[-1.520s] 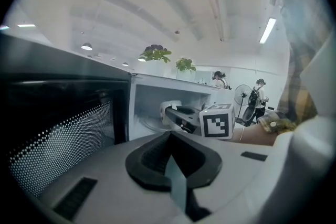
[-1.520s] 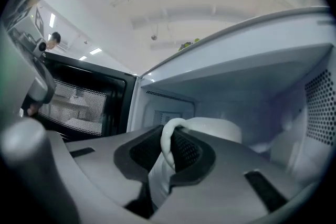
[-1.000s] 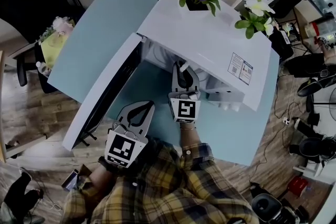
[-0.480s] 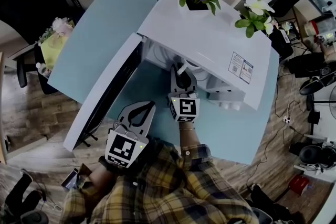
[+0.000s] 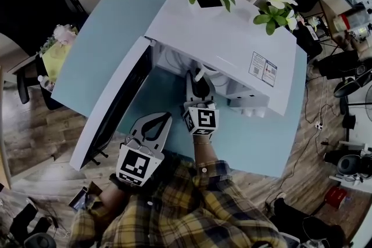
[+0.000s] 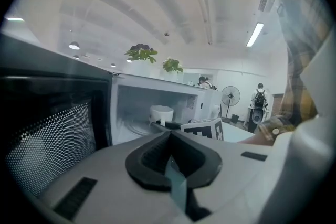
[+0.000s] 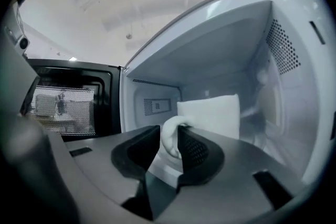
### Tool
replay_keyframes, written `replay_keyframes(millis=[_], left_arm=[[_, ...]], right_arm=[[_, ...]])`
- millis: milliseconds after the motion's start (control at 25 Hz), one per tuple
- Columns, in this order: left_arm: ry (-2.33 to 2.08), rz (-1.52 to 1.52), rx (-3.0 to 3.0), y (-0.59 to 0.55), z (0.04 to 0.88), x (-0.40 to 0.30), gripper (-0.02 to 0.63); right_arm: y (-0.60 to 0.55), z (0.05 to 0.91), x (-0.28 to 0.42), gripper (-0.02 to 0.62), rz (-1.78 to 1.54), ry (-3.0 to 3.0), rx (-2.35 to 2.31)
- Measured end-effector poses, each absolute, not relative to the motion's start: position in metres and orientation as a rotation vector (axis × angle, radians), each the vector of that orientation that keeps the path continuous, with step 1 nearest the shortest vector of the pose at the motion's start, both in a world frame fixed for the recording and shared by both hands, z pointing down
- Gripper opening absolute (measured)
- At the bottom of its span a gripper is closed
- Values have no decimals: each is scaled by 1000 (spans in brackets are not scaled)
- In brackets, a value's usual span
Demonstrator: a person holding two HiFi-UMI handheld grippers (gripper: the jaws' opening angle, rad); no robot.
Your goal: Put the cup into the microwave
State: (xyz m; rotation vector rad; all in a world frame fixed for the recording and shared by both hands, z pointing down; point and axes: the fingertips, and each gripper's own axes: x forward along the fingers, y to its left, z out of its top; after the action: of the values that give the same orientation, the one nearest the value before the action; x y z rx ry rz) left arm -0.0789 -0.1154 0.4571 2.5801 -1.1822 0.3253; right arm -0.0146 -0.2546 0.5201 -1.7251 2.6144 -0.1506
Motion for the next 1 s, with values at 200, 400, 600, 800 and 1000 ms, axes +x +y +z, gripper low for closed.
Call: replay_keyframes(millis=[200, 400, 600, 800, 1000], left_arm=[[-1168, 334, 2587, -113, 459, -79, -8], [-1153, 344, 2592, -111, 460, -80, -8], [-1129, 364, 2599, -108, 463, -80, -8], [-1111, 379, 2604, -106, 464, -83, -8], [-1094, 382, 2616, -104, 463, -84, -8]], right_arm=[[-254, 520, -11, 86, -129, 2558, -1801], [-251, 521, -14, 92, -84, 2566, -1857], [-247, 522, -12, 121, -43, 2531, -1915], [-238, 528, -4, 121, -83, 2476, -1987], [-233, 525, 2, 121, -77, 2452, -2003]])
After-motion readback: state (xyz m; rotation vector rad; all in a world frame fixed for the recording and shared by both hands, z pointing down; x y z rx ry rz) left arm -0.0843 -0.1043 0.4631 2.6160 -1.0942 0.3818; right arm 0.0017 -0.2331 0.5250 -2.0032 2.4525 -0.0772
